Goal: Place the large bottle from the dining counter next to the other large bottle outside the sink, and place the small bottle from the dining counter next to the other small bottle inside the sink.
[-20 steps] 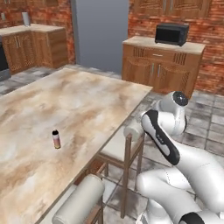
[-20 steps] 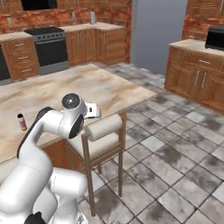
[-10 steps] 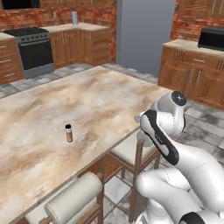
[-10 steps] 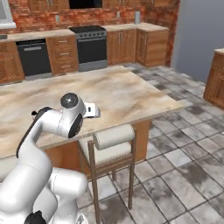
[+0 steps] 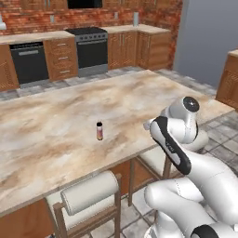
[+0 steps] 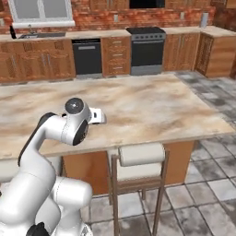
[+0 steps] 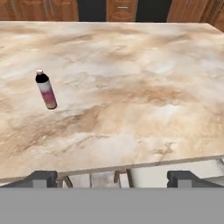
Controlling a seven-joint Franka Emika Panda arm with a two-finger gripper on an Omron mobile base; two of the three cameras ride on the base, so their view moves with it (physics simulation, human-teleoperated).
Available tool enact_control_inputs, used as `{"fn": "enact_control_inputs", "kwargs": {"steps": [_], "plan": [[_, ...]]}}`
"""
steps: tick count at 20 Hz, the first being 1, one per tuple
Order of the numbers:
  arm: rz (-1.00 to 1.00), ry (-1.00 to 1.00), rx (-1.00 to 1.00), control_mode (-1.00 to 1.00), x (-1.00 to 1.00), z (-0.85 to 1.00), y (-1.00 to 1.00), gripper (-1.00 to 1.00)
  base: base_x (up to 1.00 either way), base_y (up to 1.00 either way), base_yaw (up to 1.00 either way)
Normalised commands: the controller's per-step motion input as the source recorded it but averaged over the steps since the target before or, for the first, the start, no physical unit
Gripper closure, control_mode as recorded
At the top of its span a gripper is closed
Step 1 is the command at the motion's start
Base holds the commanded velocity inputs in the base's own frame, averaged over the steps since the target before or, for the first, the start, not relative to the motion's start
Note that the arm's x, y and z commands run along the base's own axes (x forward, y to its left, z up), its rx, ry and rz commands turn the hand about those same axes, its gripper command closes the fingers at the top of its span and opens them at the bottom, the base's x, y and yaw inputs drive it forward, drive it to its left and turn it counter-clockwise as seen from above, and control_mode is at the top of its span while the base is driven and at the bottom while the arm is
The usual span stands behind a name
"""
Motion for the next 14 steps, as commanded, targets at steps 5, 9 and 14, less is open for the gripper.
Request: {"fn": "enact_control_inputs", "kwargs": {"steps": [5, 9, 14], "plan": [[0.0, 0.0, 0.0, 1.0, 0.0, 0.0, 0.0, -1.0, -0.39, 0.13, 0.4], [0.0, 0.0, 0.0, 1.0, 0.0, 0.0, 0.0, -1.0, -0.23, 0.01, 0.37], [0.0, 0.0, 0.0, 1.0, 0.0, 0.0, 0.0, -1.0, 0.0, 0.0, 0.31]]}}
